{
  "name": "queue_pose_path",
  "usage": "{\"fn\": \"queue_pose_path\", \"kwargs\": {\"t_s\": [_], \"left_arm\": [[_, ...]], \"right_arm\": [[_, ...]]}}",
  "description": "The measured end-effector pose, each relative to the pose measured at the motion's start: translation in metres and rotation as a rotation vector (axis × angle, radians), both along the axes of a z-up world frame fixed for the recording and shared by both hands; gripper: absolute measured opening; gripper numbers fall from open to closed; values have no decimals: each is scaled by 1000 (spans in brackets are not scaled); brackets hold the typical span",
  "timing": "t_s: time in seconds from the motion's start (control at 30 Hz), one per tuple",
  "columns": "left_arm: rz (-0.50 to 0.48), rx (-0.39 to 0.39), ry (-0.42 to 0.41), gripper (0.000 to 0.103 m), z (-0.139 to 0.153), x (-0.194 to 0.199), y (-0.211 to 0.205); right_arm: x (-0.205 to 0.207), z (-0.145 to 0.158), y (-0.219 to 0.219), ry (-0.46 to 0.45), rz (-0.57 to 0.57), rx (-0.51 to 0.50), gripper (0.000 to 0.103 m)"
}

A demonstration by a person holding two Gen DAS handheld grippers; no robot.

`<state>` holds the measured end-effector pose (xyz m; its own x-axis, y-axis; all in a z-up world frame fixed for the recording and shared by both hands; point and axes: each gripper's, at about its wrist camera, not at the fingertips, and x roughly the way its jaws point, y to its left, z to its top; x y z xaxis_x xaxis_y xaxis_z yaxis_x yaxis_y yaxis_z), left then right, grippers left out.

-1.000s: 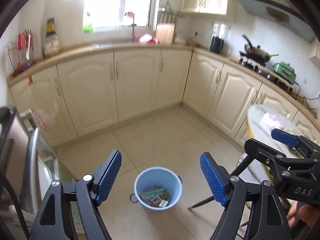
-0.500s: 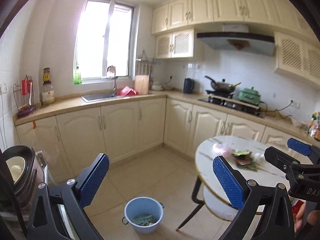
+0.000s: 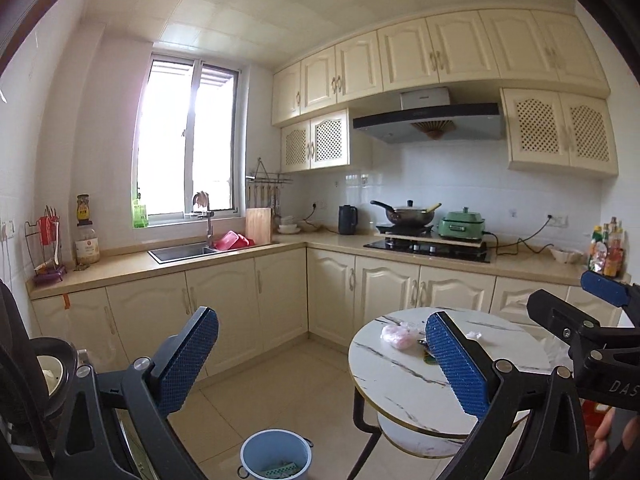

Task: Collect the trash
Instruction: 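Move both tools back toward the table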

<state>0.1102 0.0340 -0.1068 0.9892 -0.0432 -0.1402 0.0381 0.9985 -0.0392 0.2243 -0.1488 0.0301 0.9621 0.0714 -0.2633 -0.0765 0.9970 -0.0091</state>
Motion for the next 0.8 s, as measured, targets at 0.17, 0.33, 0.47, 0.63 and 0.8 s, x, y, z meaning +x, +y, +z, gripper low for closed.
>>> {"fn": "queue_pose_path", "kwargs": {"t_s": [0.17, 0.33, 0.47, 0.63, 0.8], "left_arm": [[-4, 10, -20, 102, -10, -26, -1], [-16, 9, -23, 102, -11, -19, -4], [-22, 9, -24, 102, -7, -8, -3], [-29, 2, -28, 102, 4, 9, -4], [-41, 4, -27, 102, 11, 17, -5]], "right_arm": [[-11, 5, -2, -24, -37, -14, 103], [-11, 5, -8, -29, -50, -8, 103], [-12, 3, -11, -28, -58, -7, 103], [-11, 1, -15, -28, -73, -6, 103], [-11, -1, -20, -30, -87, -6, 103]]}}
